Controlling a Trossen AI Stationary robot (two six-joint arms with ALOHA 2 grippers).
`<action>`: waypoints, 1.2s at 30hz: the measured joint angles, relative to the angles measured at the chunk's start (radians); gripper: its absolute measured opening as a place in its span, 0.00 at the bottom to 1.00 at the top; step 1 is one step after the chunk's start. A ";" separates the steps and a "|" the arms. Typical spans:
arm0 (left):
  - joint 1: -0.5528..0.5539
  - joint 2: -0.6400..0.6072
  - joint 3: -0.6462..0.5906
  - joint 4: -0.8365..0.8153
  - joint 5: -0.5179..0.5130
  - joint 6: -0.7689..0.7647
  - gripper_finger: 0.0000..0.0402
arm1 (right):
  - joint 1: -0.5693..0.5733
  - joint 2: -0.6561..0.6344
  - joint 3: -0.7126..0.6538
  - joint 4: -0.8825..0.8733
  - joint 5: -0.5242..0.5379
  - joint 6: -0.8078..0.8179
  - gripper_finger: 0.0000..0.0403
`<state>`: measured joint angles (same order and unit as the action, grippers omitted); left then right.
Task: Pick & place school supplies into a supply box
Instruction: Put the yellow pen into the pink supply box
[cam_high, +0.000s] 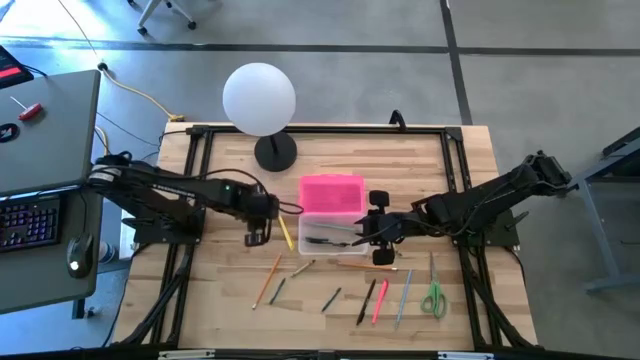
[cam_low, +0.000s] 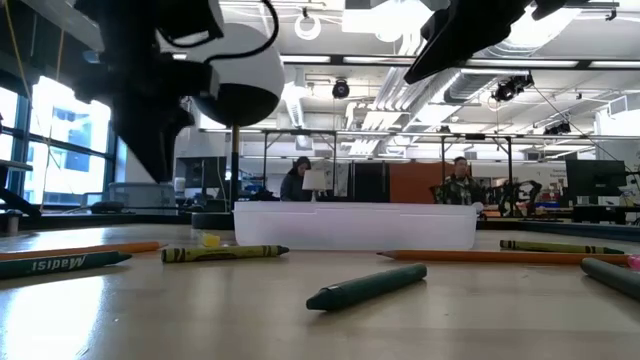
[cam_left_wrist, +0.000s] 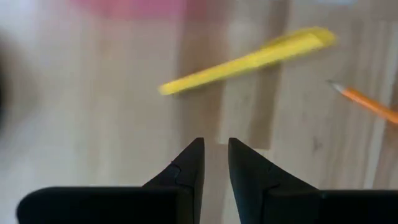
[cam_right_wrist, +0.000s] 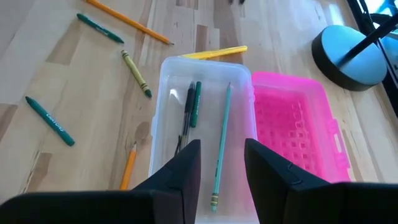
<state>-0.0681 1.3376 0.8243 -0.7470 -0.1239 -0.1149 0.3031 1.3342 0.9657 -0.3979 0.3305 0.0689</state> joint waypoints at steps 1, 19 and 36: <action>-0.005 0.011 -0.016 0.054 0.016 0.036 0.26 | 0.000 0.000 0.000 0.001 0.000 0.000 0.26; -0.070 0.209 -0.038 0.422 0.096 0.582 0.26 | -0.002 0.000 0.000 0.029 0.001 -0.051 0.26; -0.070 0.281 -0.035 0.430 0.074 0.516 0.26 | -0.002 0.000 0.000 0.028 -0.001 -0.051 0.26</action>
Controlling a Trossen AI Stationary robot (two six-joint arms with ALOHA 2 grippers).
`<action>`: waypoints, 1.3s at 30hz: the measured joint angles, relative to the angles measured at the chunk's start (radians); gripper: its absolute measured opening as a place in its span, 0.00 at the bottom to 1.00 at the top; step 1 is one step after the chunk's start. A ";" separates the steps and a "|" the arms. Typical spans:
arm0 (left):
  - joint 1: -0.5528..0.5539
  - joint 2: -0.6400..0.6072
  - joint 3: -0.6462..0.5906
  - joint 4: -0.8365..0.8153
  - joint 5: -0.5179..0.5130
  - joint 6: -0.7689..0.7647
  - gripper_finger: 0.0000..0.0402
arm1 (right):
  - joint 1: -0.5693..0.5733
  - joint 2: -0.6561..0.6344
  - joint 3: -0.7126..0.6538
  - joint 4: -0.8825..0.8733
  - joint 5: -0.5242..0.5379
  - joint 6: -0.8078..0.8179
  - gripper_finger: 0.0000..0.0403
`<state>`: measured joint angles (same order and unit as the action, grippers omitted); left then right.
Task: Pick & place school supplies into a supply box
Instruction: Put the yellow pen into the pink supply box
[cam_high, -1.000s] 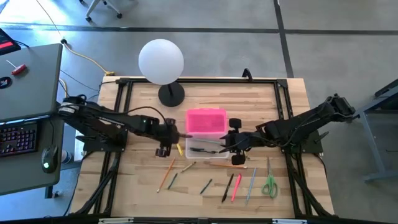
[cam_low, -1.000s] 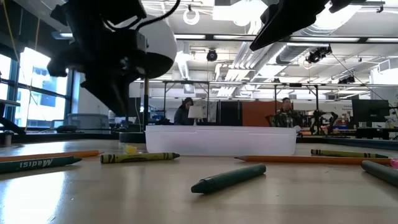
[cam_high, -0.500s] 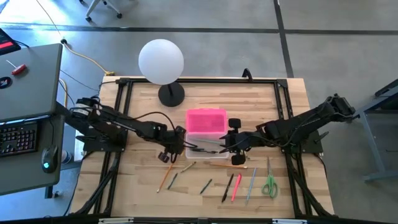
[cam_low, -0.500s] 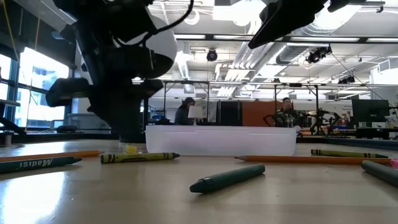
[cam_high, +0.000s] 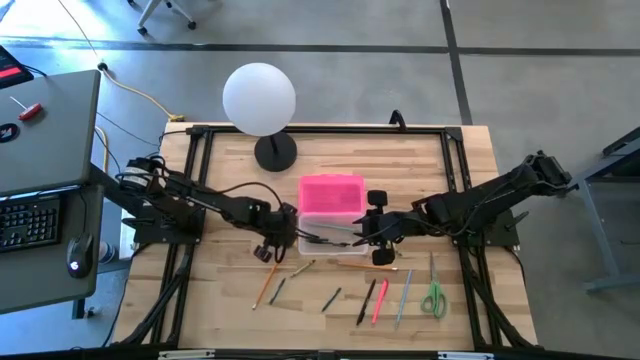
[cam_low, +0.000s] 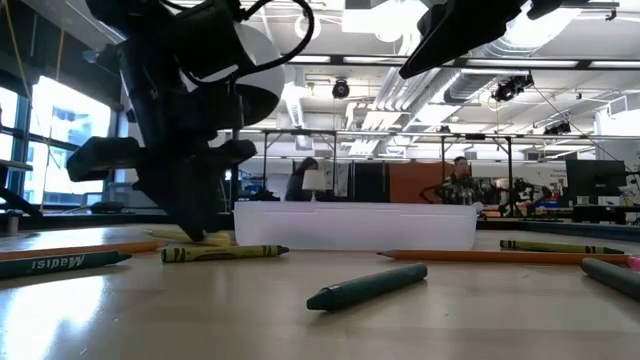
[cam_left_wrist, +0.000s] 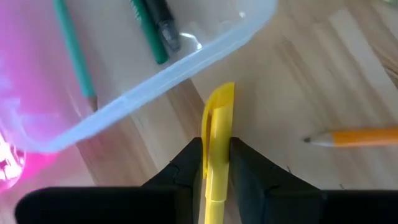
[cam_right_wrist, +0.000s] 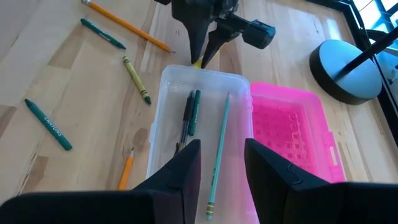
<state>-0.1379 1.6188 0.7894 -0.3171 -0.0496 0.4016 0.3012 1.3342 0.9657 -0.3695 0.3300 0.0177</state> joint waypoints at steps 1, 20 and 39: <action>0.000 0.000 -0.004 0.002 -0.010 -0.042 0.26 | 0.000 0.000 0.000 0.000 -0.002 0.000 0.26; -0.002 -0.006 -0.333 0.553 -0.089 -0.541 0.26 | 0.000 0.000 0.000 0.000 -0.012 0.000 0.26; 0.000 -0.005 -0.465 0.754 -0.108 -0.615 0.43 | 0.000 0.000 0.000 0.000 -0.011 0.004 0.26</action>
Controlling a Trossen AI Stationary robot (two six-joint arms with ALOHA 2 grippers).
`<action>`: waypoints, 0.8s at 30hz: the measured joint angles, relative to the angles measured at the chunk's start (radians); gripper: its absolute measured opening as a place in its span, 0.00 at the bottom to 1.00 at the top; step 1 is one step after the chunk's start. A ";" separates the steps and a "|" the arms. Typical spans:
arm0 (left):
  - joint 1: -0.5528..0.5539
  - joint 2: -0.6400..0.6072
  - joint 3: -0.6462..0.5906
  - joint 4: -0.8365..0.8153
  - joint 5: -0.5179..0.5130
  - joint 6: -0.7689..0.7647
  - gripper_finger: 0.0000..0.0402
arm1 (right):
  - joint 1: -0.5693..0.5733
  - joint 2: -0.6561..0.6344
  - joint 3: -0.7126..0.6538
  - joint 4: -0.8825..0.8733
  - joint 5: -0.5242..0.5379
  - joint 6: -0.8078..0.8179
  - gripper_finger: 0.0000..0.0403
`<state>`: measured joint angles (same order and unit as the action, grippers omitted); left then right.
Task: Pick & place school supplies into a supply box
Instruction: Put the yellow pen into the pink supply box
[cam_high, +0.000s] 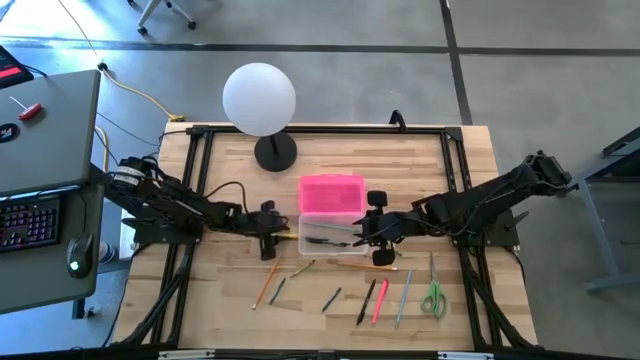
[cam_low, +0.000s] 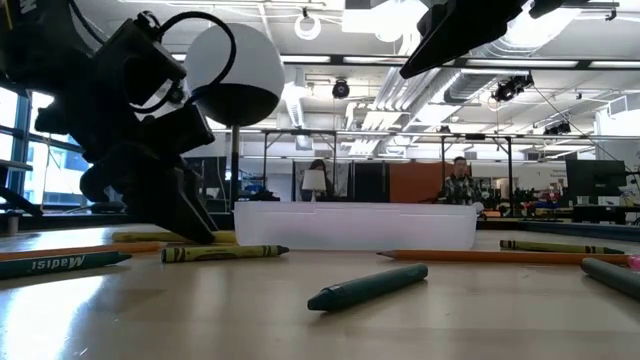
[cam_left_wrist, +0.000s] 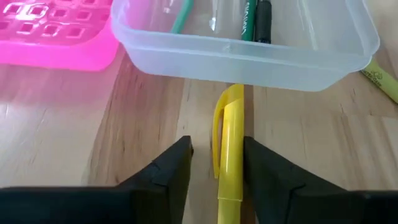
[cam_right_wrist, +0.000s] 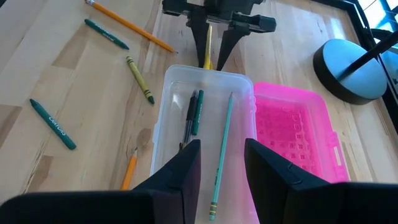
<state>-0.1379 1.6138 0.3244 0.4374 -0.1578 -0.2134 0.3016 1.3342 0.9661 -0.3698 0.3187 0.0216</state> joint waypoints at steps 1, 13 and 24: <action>0.000 0.000 -0.007 0.011 0.000 -0.002 0.42 | 0.000 0.000 0.000 0.000 0.000 0.000 0.26; -0.001 0.001 -0.092 0.157 -0.024 -0.002 0.39 | 0.000 0.000 0.000 -0.001 0.000 0.000 0.26; -0.002 0.008 -0.111 0.221 -0.116 0.070 0.37 | 0.000 0.000 0.000 -0.003 0.000 0.031 0.26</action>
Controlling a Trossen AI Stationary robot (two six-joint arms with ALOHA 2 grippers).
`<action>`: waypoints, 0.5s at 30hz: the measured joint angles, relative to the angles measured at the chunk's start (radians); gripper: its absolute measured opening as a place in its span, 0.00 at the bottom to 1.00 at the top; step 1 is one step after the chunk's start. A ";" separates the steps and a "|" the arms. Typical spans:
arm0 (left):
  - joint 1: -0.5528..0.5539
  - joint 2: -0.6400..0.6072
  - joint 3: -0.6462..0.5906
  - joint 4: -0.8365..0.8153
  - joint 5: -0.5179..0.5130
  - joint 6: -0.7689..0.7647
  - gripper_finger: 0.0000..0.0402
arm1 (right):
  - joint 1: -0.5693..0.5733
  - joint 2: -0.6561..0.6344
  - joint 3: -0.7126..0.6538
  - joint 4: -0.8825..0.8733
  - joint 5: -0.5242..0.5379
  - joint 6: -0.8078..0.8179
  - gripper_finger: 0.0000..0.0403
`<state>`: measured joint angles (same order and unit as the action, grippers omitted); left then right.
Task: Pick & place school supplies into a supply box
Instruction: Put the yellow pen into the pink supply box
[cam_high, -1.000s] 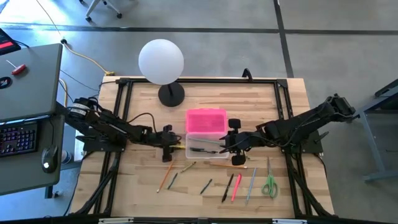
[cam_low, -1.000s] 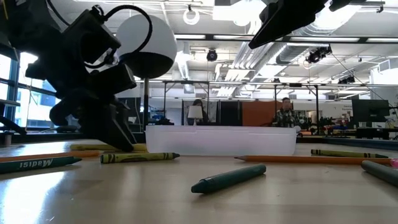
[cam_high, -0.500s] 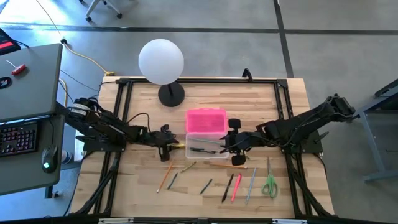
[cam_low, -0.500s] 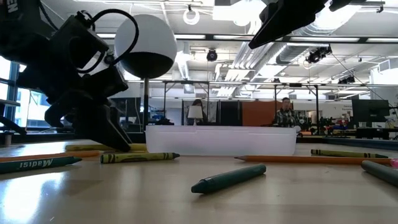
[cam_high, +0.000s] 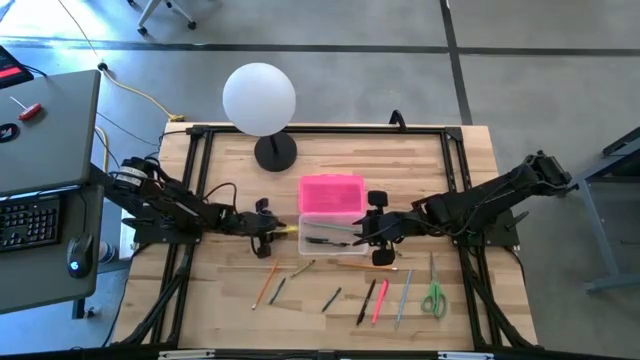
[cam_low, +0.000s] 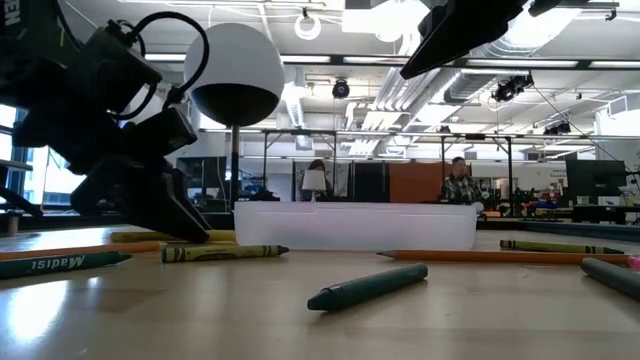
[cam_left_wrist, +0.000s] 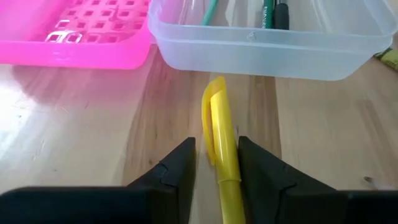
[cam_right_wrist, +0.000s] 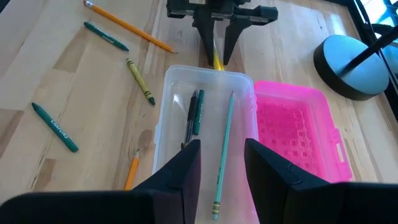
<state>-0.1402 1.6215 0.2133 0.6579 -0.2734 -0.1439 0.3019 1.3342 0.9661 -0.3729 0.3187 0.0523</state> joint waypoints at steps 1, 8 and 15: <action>0.000 0.001 0.001 -0.007 0.002 -0.003 0.37 | 0.000 0.000 0.000 0.000 0.000 0.002 0.26; 0.000 0.125 -0.046 0.230 -0.019 -0.094 0.37 | 0.000 0.000 0.001 0.004 0.000 0.000 0.26; 0.000 0.206 -0.060 0.383 -0.070 -0.092 0.37 | 0.000 0.000 0.001 0.034 0.000 -0.008 0.26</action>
<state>-0.1399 1.8277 0.1530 1.0407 -0.3430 -0.2360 0.3019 1.3338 0.9672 -0.3384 0.3191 0.0448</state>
